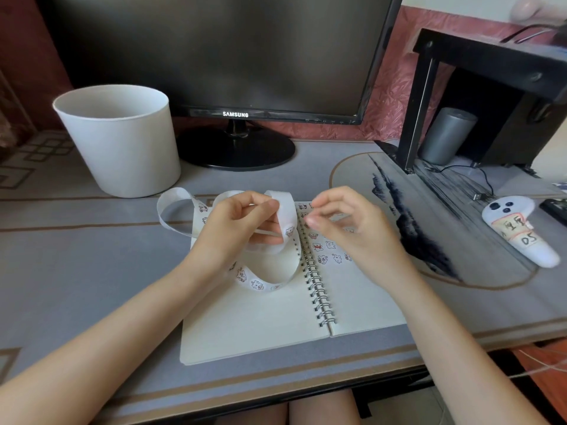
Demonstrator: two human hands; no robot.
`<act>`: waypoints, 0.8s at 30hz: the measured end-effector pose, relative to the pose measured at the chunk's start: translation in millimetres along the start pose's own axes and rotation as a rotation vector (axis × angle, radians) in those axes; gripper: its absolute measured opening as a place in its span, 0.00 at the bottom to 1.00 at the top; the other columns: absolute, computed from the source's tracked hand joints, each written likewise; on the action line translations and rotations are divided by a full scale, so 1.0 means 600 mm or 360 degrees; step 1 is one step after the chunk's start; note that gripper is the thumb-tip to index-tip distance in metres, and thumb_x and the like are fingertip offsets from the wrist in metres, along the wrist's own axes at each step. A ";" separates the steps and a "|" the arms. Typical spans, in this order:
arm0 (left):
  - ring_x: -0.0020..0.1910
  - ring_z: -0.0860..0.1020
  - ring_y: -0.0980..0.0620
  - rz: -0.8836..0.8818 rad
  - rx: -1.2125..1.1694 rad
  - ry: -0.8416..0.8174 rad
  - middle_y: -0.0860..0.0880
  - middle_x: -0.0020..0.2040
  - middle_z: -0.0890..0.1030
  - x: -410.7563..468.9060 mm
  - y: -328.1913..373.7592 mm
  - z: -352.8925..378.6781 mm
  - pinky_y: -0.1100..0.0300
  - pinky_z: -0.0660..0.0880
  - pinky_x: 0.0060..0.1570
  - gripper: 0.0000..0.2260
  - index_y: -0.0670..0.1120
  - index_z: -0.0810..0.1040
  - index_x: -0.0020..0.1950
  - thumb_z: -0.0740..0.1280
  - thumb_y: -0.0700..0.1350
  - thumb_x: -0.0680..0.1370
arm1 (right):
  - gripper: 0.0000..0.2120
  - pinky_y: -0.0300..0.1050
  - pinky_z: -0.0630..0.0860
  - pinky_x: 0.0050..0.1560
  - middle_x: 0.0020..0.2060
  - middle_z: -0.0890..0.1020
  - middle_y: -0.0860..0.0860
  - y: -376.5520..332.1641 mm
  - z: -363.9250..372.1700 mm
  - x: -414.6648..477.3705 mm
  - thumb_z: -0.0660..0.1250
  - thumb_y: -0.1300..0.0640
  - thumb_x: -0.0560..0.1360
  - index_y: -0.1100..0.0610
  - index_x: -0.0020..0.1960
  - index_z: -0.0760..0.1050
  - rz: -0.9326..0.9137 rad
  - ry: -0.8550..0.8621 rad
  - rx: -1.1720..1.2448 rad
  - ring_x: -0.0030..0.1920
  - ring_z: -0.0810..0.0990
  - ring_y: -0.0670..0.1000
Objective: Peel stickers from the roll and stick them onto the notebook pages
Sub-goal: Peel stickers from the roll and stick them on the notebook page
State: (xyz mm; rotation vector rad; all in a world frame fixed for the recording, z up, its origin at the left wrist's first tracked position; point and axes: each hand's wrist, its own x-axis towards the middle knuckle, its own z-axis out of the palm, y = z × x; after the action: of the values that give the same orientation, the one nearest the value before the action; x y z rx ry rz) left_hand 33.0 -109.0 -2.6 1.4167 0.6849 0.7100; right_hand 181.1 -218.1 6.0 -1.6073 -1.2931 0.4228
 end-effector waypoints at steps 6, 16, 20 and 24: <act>0.37 0.82 0.53 0.0047 -0.0051 0.0001 0.41 0.40 0.82 -0.002 0.003 0.000 0.64 0.78 0.36 0.09 0.36 0.77 0.50 0.63 0.43 0.80 | 0.09 0.46 0.73 0.46 0.38 0.82 0.46 0.002 0.031 0.006 0.73 0.63 0.71 0.55 0.47 0.75 -0.0051 -0.0017 0.0200 0.43 0.80 0.43; 0.34 0.80 0.55 0.0014 0.0007 -0.0062 0.47 0.35 0.81 -0.005 0.009 0.004 0.63 0.79 0.36 0.09 0.40 0.81 0.45 0.67 0.45 0.77 | 0.08 0.42 0.75 0.48 0.39 0.83 0.48 0.010 0.035 0.013 0.70 0.66 0.73 0.53 0.44 0.79 -0.0041 0.0114 0.0369 0.42 0.79 0.46; 0.34 0.81 0.55 0.0035 0.0107 -0.0092 0.45 0.37 0.82 -0.003 0.006 0.003 0.64 0.79 0.38 0.05 0.39 0.81 0.48 0.68 0.40 0.76 | 0.07 0.45 0.76 0.51 0.40 0.84 0.48 0.012 0.035 0.011 0.71 0.65 0.72 0.54 0.44 0.80 -0.0053 0.0142 0.0319 0.43 0.81 0.48; 0.35 0.81 0.54 0.0065 0.0133 -0.0077 0.43 0.39 0.82 -0.001 0.002 0.001 0.63 0.80 0.41 0.05 0.39 0.81 0.48 0.68 0.40 0.76 | 0.06 0.44 0.77 0.50 0.39 0.84 0.47 0.012 0.036 0.012 0.71 0.64 0.72 0.54 0.44 0.81 -0.0063 0.0158 0.0300 0.43 0.81 0.47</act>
State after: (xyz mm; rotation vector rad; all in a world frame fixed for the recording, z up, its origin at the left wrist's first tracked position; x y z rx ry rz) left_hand 33.2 -109.8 -1.3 1.5233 0.6555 0.6835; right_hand 171.0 -201.3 -7.8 -1.4251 -1.1728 0.4222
